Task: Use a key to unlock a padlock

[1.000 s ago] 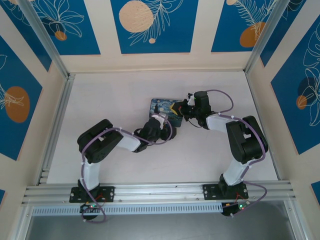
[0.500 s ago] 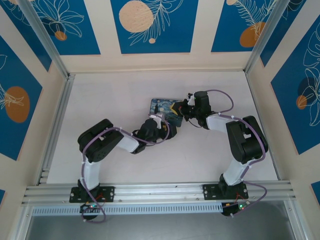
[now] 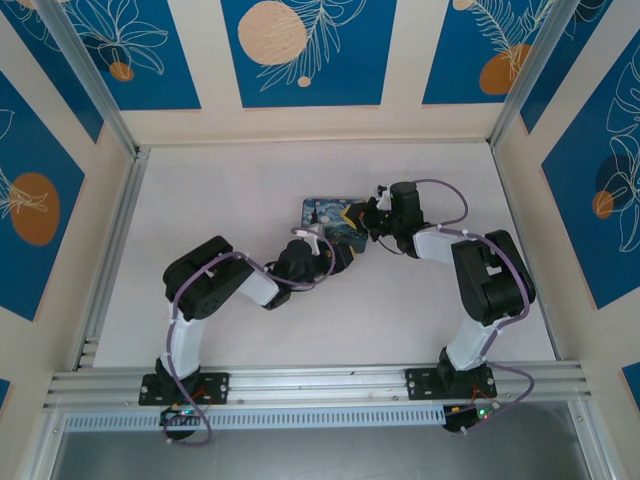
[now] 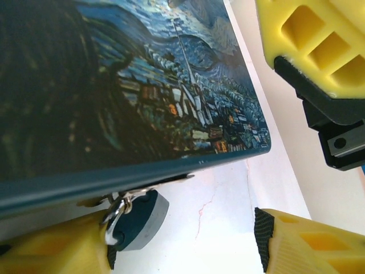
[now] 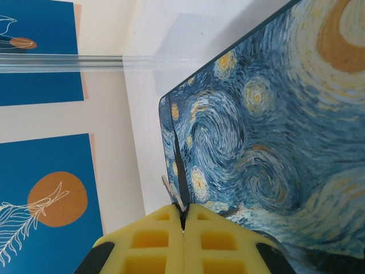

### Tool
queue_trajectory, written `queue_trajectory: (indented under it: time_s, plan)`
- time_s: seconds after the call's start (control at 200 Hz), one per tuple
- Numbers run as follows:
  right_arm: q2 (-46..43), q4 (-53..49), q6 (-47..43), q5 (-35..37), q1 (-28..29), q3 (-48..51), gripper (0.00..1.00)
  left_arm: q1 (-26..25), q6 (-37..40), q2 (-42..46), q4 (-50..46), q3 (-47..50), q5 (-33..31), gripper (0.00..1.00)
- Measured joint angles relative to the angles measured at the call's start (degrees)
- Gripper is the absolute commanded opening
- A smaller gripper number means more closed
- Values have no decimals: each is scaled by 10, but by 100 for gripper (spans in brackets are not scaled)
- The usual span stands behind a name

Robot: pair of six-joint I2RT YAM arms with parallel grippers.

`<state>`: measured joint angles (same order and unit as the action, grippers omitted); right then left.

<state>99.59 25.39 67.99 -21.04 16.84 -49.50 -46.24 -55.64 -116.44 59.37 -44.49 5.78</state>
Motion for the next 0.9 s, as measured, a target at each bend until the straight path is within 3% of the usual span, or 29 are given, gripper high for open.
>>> queue_trajectory:
  time_s: [0.24, 0.47, 0.9]
  plan:
    - [8, 18, 9, -4, -1, 0, 0, -10, -20, -12, 20, 0, -28, 57]
    - [18, 39, 16, -10, -2, 1, 0, -36, -48, -21, 21, -10, -99, 55]
    - [26, 63, 28, -18, -4, 8, 0, -59, -102, -46, 23, -28, -194, 34]
